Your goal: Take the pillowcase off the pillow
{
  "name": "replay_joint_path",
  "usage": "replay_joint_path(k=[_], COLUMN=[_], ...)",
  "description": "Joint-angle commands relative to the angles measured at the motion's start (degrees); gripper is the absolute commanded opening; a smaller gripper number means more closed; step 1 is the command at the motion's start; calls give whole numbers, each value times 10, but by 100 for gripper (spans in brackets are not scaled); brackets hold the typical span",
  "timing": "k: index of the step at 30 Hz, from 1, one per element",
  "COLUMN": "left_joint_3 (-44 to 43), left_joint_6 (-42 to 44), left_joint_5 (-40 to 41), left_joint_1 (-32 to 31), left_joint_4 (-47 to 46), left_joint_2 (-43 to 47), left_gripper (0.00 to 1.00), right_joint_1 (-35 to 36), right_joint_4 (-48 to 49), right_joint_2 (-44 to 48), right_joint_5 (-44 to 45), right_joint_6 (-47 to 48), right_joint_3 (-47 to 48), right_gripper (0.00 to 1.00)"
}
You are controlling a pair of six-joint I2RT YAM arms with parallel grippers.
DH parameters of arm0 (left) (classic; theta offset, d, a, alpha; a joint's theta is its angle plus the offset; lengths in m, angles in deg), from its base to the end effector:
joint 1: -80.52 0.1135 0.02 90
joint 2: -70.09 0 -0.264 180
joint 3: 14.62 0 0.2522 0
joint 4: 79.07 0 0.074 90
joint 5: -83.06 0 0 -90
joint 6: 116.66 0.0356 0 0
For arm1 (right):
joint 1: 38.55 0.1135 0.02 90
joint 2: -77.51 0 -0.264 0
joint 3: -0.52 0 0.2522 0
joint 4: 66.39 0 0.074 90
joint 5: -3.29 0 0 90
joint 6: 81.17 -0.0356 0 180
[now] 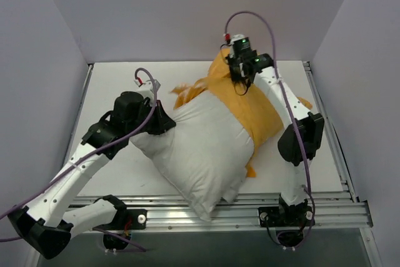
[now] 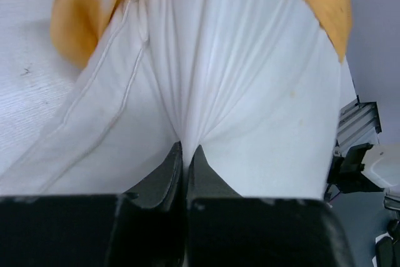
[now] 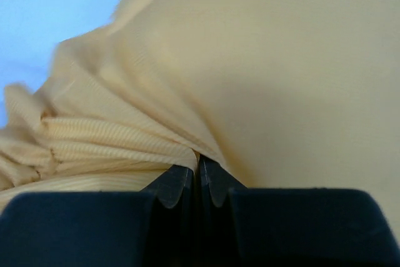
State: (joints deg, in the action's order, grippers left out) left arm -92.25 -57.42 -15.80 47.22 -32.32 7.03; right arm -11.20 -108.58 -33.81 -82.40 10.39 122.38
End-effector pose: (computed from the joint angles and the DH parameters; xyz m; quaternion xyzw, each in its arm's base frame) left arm 0.1950 -0.1346 0.3542 0.0567 0.8717 -0.3130 0.3728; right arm 0.4073 0.2076 0.3481 -0.2000 0.8495 0.0767 0.4822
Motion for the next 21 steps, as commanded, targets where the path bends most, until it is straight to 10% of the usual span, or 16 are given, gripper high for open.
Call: replay_joint_path(k=[1,7,12,17,21], left_joint_3=[-83,-143,-130,-79,-98], left_joint_6=[0,-18,7,51,111], left_joint_5=[55,153,214,221,188], left_joint_1=[12,28,29,50,84], left_joint_4=[198,339,366,217,86], left_joint_2=[115,186,186,100,-6], left_gripper=[2,2,2,2,14], right_joint_1=[-205,-346,-324,-218,-166], right_joint_4=[-72,-139,-79,12,46], right_joint_2=[-45,-51,-15,15,64], right_joint_5=[275,276,148,-32,-73], right_joint_6=[-53,-163,-148,-132,-157], right_joint_3=[94,175,116,42,-22], right_gripper=[0,0,0,3,28])
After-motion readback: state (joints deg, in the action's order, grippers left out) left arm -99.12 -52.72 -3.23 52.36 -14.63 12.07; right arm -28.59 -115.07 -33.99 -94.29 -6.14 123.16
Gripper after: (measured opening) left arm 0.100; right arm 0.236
